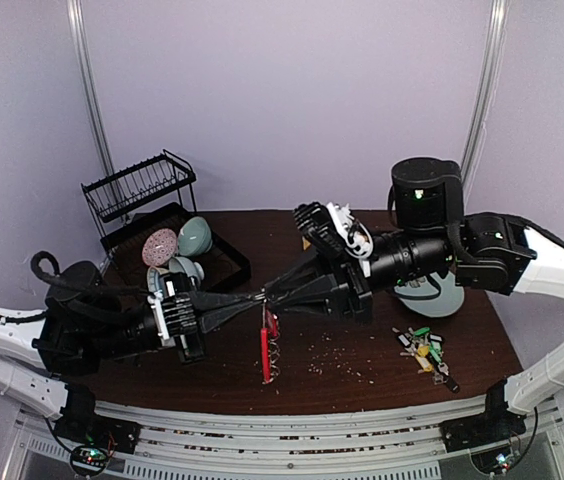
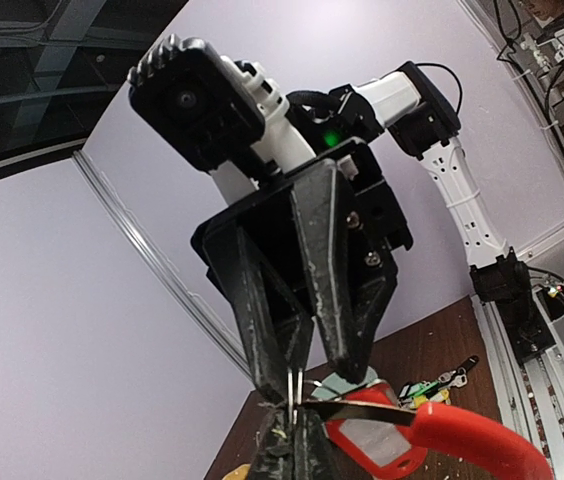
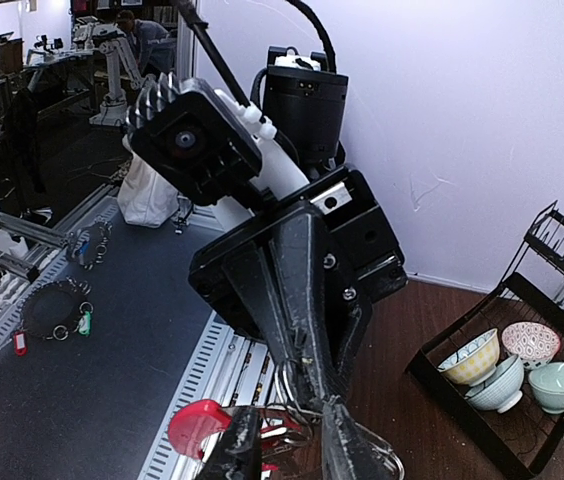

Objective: Put the keys on the keyring

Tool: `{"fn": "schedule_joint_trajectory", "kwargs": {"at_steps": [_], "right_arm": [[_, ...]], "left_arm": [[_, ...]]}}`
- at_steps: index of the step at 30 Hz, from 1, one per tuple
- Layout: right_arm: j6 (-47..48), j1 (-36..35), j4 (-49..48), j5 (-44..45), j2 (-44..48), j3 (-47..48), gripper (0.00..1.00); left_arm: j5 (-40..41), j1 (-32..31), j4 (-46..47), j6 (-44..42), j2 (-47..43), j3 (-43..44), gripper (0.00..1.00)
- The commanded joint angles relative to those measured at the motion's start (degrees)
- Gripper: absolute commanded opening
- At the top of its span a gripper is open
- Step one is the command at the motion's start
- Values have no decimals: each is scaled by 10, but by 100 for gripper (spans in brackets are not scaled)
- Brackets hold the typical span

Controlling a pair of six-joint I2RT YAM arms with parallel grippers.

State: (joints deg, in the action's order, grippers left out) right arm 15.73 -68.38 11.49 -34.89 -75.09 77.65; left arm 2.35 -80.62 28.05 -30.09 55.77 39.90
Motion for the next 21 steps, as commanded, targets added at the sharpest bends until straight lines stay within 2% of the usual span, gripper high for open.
{"fn": "schedule_joint_trajectory", "kwargs": {"at_steps": [1, 15, 19, 21], "right_arm": [[-1, -2, -26, -2, 21, -1, 24], [5, -2, -14, 21, 1, 4, 22], [1, -2, -17, 23, -1, 7, 12], [2, -2, -18, 24, 1, 7, 3]], "left_arm": [[1, -2, 16, 7, 2, 23, 0], [-3, -2, 14, 10, 3, 26, 0], [-3, -2, 11, 9, 3, 26, 0], [-3, -2, 11, 9, 3, 26, 0]]}}
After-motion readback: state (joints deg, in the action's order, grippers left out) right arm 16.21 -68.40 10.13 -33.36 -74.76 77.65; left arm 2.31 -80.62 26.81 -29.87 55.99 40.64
